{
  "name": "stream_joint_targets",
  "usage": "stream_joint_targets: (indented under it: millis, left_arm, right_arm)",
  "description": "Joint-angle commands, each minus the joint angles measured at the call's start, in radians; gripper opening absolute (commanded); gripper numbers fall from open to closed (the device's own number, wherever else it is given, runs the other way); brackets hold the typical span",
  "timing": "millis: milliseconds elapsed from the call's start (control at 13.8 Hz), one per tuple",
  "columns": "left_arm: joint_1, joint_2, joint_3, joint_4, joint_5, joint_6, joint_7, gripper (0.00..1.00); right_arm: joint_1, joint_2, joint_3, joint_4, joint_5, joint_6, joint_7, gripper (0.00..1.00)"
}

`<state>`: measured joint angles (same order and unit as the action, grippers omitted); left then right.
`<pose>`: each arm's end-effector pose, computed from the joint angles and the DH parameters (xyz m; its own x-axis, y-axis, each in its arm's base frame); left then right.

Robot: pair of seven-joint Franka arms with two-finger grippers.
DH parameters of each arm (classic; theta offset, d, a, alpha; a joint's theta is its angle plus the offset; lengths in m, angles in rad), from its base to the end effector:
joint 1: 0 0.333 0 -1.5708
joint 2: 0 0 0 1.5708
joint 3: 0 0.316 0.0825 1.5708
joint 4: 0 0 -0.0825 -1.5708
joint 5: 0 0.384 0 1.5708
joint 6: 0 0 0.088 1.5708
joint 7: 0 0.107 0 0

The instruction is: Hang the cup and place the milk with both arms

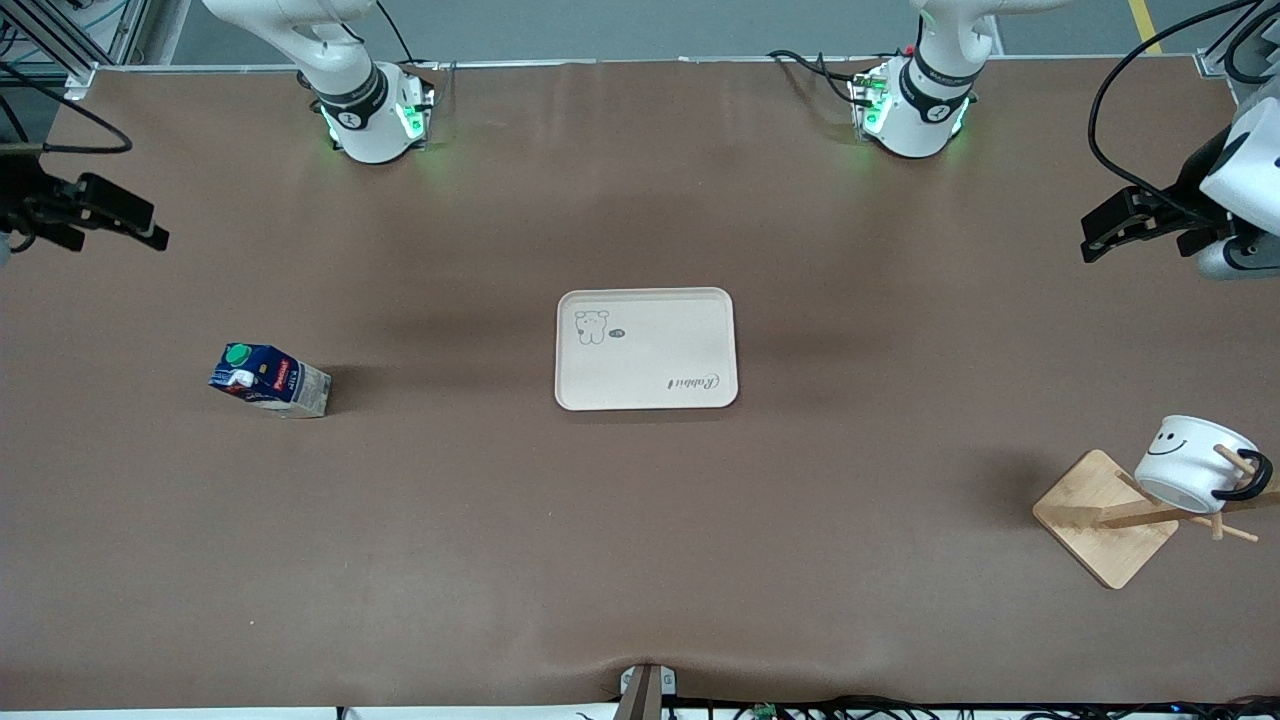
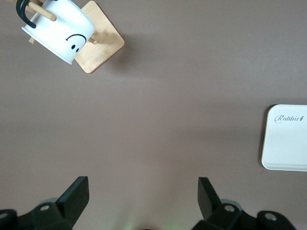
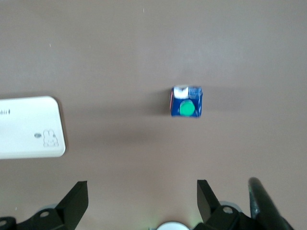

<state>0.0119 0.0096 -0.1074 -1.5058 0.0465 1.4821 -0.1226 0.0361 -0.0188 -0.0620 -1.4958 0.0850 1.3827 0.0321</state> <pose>0.5468 -0.0467 0.6421 0.9991 0.0311 -0.0273 0.0297 -0.9984 -0.0491 0.5287 -0.0037 0.6542 0.9945 -0.0418 -0.0962 -0.0498 -0.9953 -0.0826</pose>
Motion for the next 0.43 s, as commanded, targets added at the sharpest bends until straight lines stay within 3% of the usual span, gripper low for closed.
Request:
stream_joint_targets:
  millis: [0,361]
  left_arm:
    - [0.002,0.004,0.002,0.012,-0.01,0.003,0.004,1.0]
    - [-0.003,0.006,0.0,0.01,-0.017,0.004,0.001,1.0]
  right_arm:
    - [-0.025,-0.035,0.03,-0.029,0.001,-0.034,0.008,1.0]
    - [-0.028,-0.038,0.019,-0.017,-0.03,-0.051,-0.161,1.0]
